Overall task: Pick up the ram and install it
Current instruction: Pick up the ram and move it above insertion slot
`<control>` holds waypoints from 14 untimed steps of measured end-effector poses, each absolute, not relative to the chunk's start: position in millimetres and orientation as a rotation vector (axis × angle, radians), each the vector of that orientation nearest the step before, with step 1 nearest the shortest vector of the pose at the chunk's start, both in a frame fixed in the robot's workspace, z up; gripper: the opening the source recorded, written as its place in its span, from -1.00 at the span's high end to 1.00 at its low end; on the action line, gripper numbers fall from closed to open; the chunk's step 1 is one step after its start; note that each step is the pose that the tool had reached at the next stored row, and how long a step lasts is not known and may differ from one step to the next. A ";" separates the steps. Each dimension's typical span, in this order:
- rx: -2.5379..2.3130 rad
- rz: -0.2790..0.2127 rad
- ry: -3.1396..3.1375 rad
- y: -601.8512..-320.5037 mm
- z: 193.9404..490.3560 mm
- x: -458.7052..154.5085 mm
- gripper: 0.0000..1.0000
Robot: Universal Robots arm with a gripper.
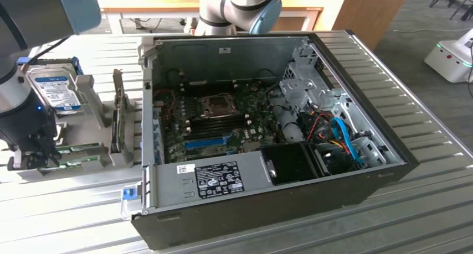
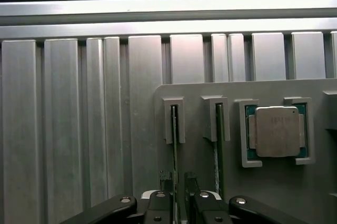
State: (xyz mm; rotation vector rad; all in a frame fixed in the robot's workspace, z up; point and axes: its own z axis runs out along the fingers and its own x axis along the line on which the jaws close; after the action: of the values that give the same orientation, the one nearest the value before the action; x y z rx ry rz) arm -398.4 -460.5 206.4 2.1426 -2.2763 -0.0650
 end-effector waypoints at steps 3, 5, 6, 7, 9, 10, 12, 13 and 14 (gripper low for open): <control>2.143 -0.065 -2.276 -460.8 205.4 -398.4 0.53; 2.143 -0.065 -2.276 -460.9 205.0 -398.4 0.53; 2.143 -0.065 -2.276 -460.9 205.0 -398.4 0.53; 2.143 -0.065 -2.276 -460.9 205.0 -398.4 0.53; 2.143 -0.065 -2.276 -460.9 204.9 -398.4 0.53; 2.143 -0.065 -2.277 -460.9 204.7 -398.1 0.53; 2.143 -0.065 -2.276 -461.0 204.8 -396.1 0.53; 2.143 -0.065 -2.276 -460.9 204.9 -395.0 0.53; 2.143 -0.065 -2.276 -460.9 204.8 -393.8 0.53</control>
State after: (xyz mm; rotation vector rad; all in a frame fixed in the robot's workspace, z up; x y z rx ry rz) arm -393.8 -460.9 204.8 2.1433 -2.2758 -0.0649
